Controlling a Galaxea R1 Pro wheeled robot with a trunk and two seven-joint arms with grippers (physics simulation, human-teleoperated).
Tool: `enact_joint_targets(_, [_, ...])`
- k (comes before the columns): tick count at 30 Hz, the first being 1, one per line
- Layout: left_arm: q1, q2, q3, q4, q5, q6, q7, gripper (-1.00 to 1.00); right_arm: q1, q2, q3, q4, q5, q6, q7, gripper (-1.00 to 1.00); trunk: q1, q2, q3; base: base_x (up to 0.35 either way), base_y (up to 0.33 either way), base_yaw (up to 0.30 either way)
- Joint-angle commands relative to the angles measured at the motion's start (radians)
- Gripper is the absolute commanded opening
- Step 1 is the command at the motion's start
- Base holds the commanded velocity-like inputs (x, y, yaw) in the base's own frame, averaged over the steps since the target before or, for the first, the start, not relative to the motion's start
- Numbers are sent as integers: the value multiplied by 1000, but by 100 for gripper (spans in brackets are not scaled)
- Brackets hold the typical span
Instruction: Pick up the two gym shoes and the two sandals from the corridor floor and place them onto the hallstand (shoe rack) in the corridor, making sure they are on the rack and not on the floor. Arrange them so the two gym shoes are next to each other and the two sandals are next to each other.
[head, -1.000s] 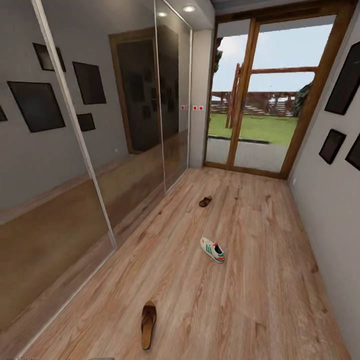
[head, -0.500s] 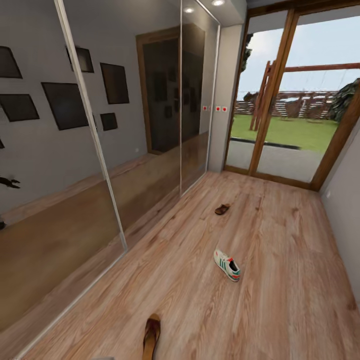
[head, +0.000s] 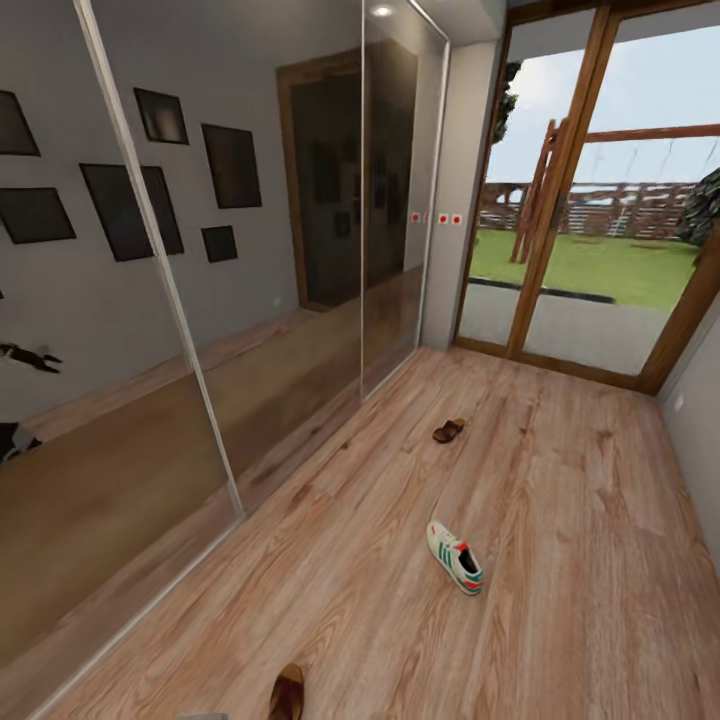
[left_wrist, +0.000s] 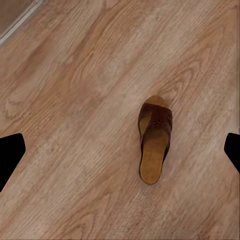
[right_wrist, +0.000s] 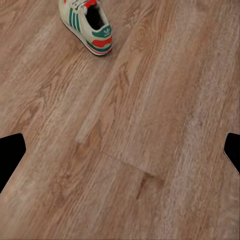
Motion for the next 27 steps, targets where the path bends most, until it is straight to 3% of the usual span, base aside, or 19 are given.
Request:
enact_joint_targets(1, [-1, 0, 0, 1, 5, -3, 0, 100, -1, 0, 0, 1, 0, -3, 0, 100, 0, 0, -1, 259, -169, 5])
enact_joint_targets(13, [-10, -3, 4, -7, 6, 5, 7, 100, -2, 0, -2, -5, -2, -5, -1, 100, 0, 0, -1, 90, -91, 1])
enact_joint_targets(19, [-106, -9, 3, -11, 5, 21, 3, 100, -43, -3, -7, -58, -4, -3, -8, 100, 0, 0, -1, 1, -1, 0])
enact_joint_targets(27, [-201, -9, 2, 5, 2, 54, 3, 100, -162, -4, -7, -86, 0, 4, -7, 100, 0, 0, -1, 0, 0, 0])
